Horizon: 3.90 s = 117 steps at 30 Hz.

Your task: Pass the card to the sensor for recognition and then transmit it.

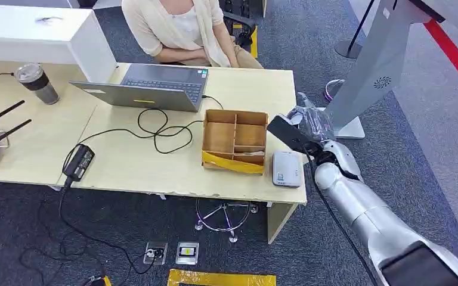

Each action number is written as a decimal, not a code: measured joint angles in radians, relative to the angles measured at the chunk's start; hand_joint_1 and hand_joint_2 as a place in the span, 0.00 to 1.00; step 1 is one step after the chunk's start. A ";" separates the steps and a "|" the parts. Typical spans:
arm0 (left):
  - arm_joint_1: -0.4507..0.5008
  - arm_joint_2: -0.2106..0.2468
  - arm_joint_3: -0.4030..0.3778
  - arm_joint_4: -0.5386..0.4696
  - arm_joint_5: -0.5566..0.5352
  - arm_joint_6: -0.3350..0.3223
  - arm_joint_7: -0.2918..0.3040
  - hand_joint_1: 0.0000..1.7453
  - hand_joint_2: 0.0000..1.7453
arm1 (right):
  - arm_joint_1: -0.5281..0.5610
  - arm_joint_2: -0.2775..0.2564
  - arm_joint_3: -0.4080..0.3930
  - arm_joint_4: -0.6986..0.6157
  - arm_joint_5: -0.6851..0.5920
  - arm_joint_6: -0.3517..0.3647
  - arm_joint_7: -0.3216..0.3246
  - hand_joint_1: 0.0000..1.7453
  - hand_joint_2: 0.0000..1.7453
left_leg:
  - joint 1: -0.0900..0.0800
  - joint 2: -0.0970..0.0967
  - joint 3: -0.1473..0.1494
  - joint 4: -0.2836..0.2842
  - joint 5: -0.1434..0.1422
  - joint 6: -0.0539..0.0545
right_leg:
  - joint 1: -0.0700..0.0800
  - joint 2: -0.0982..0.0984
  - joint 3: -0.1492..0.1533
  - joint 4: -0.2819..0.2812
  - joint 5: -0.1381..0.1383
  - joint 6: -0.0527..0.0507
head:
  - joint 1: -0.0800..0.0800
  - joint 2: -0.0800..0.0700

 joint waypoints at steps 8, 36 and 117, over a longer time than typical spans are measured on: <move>0.000 -0.007 0.000 0.000 0.004 0.003 0.009 0.00 0.00 | 0.019 -0.011 -0.001 0.000 -0.017 0.035 0.023 1.00 1.00 | 0.000 0.000 0.000 0.000 0.000 0.000 | 0.000 0.000 0.000 0.000 0.000 0.000 | 0.000 0.000; 0.000 -0.008 0.000 0.000 0.013 0.014 -0.010 0.00 0.00 | 0.130 -0.080 -0.031 0.016 -0.064 0.068 0.023 1.00 1.00 | 0.000 0.000 0.000 0.000 0.000 0.000 | 0.000 0.000 0.000 0.000 0.000 0.000 | 0.000 0.000; 0.004 0.063 -0.104 0.000 -0.066 -0.203 -0.236 0.00 0.00 | 0.265 -0.152 -0.123 -0.278 -0.142 0.039 -0.003 1.00 1.00 | 0.000 -0.002 -0.003 0.000 -0.001 -0.001 | 0.000 -0.001 -0.002 0.000 0.000 0.000 | 0.000 0.000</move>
